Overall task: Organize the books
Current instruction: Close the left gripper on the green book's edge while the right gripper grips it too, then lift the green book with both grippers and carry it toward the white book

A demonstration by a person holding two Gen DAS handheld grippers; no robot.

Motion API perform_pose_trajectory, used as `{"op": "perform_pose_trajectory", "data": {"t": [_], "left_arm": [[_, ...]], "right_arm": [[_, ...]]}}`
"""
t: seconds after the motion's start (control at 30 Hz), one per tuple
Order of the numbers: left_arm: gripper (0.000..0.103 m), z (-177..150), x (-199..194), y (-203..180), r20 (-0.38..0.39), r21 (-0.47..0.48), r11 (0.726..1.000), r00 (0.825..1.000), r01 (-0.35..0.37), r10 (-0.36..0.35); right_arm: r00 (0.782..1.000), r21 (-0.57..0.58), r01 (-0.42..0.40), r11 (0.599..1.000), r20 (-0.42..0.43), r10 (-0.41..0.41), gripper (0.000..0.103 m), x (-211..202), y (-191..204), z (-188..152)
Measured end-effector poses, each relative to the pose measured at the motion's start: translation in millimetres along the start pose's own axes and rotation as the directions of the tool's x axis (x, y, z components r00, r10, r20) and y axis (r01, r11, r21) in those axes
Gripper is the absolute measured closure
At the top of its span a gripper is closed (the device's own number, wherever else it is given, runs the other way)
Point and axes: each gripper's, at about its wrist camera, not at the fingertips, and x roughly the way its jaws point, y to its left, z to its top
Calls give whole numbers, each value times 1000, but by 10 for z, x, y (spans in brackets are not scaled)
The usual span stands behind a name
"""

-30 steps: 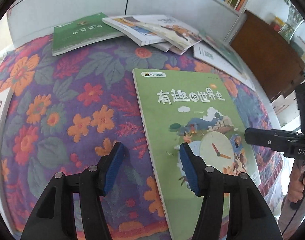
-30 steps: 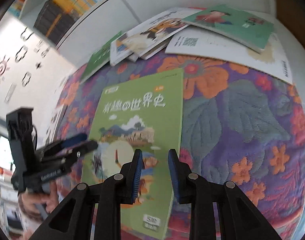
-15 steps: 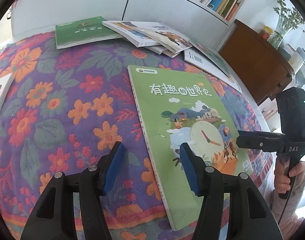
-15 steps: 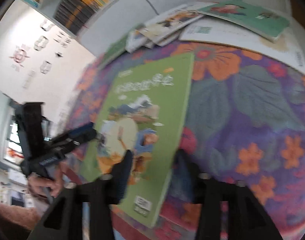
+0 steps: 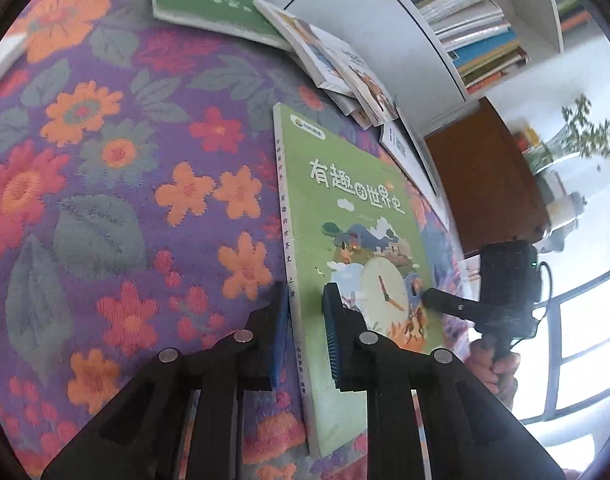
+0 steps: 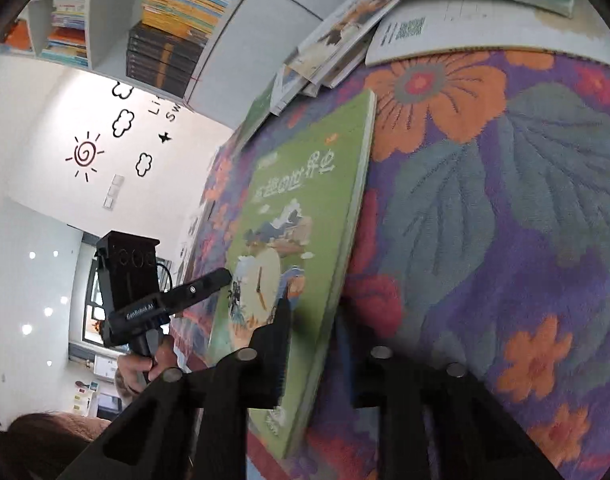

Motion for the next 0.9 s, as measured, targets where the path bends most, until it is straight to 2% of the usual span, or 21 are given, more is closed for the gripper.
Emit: {"op": "perform_pose_trajectory", "data": {"t": [0.13, 0.33, 0.43, 0.57, 0.7, 0.8, 0.9], "left_arm": [[87, 42, 17, 56, -25, -13, 999, 999, 32, -32], [87, 106, 48, 90, -42, -11, 998, 997, 59, -60], [87, 161, 80, 127, -64, -43, 996, 994, 83, -85], [86, 240, 129, 38, -91, -22, 999, 995, 28, -30], [82, 245, 171, -197, -88, 85, 992, 991, -92, 100], [81, 207, 174, -252, -57, 106, 985, 988, -134, 141], [80, 117, 153, -228, 19, 97, 985, 990, -140, 139]], "right_arm": [[999, 34, -22, 999, -27, 23, 86, 24, -57, 39], [1000, 16, -27, 1000, 0, 27, 88, -55, -84, -42], [999, 15, -37, 999, 3, 37, 89, -86, -102, -73], [999, 7, -32, 999, 9, 32, 89, -91, -83, -105], [999, 8, -26, 1000, 19, 26, 90, -101, -66, -153], [999, 16, -31, 999, 21, 30, 90, -112, -64, -176], [999, 15, -24, 1000, 28, 23, 90, -124, -58, -193]]}}
